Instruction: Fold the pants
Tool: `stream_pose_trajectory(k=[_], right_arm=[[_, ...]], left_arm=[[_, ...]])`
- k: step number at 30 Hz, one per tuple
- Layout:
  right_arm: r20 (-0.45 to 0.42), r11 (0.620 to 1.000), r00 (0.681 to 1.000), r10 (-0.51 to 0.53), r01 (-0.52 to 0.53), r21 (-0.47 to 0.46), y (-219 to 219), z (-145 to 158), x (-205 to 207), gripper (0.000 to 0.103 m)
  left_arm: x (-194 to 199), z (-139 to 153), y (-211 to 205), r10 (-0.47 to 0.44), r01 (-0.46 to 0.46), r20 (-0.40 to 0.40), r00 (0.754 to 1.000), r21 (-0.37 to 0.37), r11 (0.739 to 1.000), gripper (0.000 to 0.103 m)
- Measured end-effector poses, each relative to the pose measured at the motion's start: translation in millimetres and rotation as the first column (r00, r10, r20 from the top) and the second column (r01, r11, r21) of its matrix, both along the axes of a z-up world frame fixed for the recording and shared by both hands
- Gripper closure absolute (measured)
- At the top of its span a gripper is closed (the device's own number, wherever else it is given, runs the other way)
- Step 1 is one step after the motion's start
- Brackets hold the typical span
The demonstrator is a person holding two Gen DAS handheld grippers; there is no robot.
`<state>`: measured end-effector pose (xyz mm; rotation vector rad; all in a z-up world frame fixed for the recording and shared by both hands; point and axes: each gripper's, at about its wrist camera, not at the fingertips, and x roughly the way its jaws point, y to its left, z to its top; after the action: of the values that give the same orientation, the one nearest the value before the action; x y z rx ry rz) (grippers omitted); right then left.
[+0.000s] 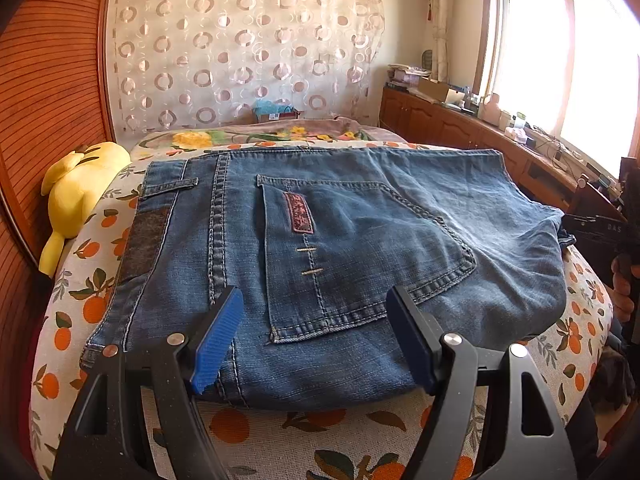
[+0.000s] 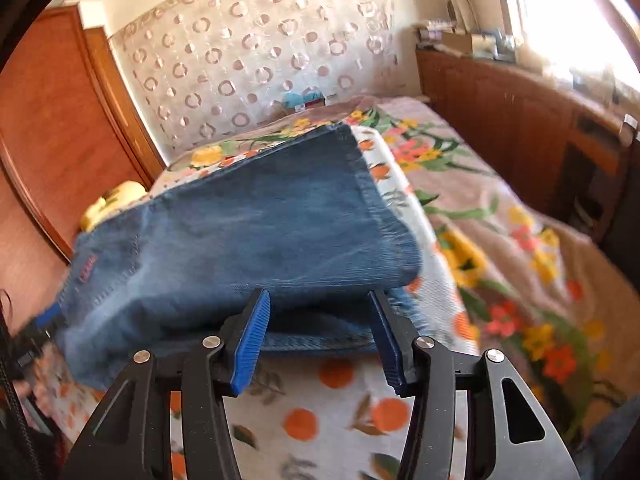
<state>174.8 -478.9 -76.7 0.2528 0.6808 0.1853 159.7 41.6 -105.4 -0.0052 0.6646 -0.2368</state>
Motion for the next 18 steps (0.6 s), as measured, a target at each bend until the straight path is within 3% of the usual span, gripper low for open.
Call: stream_pose_trajectory(k=[12,18], right_arm=[[-0.044,0.992,0.998,-0.034,0.039,0.119,-19,-1,14,0.043],[-0.070,0.988,0.993,-0.096,0.103,0.113,-18,0,23,0.038]], left_arm=[[-1,1,4,0.008,-0.008,0.012,1.000,-0.007,1.000,0.028],[-1,1,4,0.008,-0.008,0.012,1.000,-0.007,1.000,0.028]])
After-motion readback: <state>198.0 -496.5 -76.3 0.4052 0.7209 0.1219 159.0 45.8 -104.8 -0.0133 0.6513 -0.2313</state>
